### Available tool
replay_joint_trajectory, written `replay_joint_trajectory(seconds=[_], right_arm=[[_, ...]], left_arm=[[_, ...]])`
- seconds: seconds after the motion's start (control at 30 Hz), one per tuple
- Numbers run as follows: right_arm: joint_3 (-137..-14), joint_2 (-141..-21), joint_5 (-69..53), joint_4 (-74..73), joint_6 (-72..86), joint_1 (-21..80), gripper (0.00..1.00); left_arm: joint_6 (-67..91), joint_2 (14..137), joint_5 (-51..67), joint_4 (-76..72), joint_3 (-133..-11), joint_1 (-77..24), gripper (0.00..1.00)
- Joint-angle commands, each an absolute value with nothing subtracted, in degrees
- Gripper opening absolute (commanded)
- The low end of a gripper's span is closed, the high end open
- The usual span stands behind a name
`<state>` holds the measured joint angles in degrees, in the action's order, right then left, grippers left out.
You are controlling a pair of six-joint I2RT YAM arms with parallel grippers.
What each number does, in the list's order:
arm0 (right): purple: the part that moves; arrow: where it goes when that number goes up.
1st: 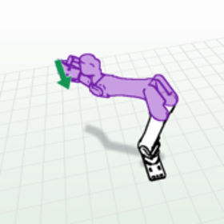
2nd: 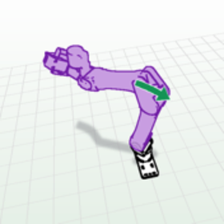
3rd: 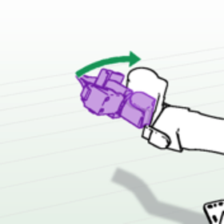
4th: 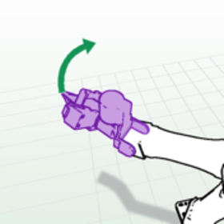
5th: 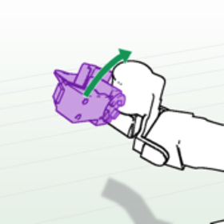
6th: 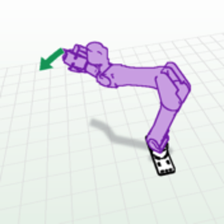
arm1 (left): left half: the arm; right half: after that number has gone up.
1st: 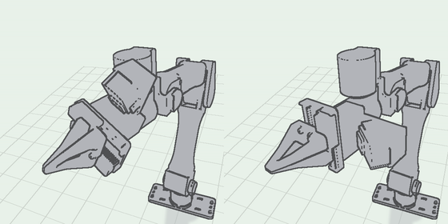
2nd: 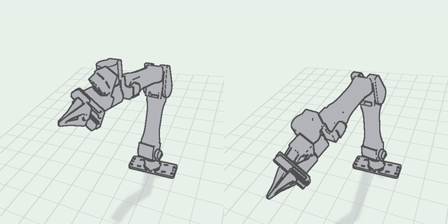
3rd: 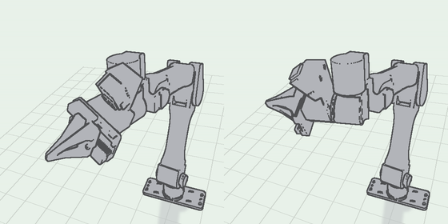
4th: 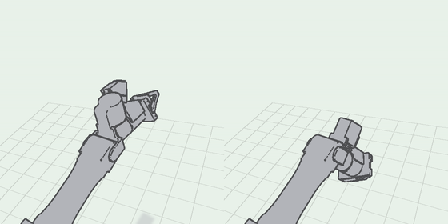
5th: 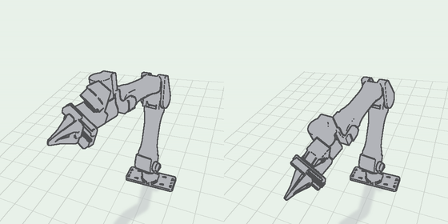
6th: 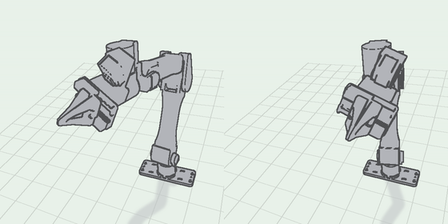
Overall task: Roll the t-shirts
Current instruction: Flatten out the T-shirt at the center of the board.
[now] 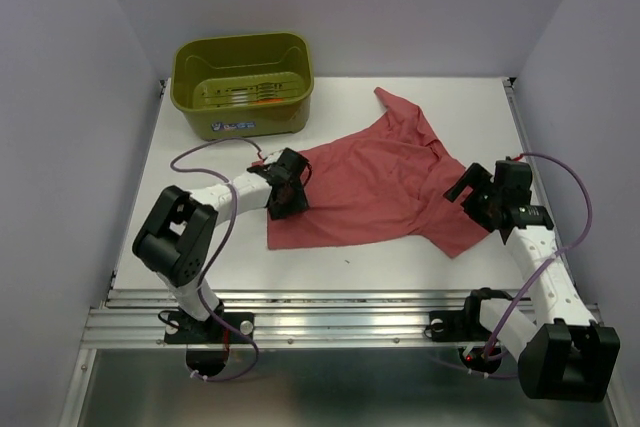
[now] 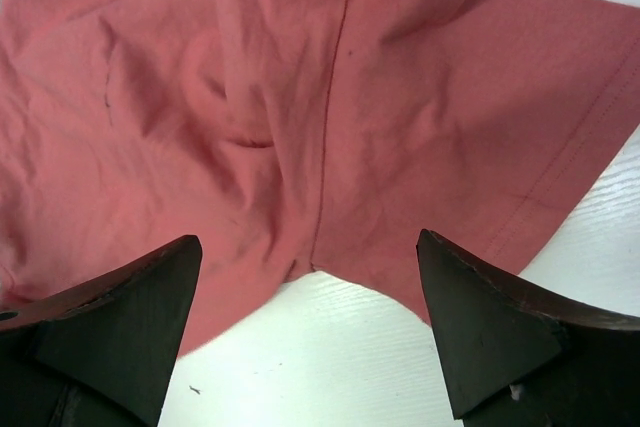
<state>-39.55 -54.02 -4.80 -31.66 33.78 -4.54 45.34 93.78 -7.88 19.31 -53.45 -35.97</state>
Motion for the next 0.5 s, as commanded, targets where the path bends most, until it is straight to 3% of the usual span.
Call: replay_joint_trajectory(seconds=[0.0,0.23,0.47], right_arm=[[-39.02,-53.53,-5.71,-28.56,32.43,-4.83,0.94],[-38.41,-54.14,-6.77,-26.98,32.87,-4.83,0.95],[-39.02,-54.49,-5.89,-27.33,31.56,-4.83,0.95]], left_arm=[[39.82,98.96,-13.08,18.01,-58.51,-28.15,0.60],[34.90,100.29,-17.66,21.00,-66.79,-22.76,0.61],[35.32,87.40,-14.68,24.87,-61.80,-23.82,0.60]])
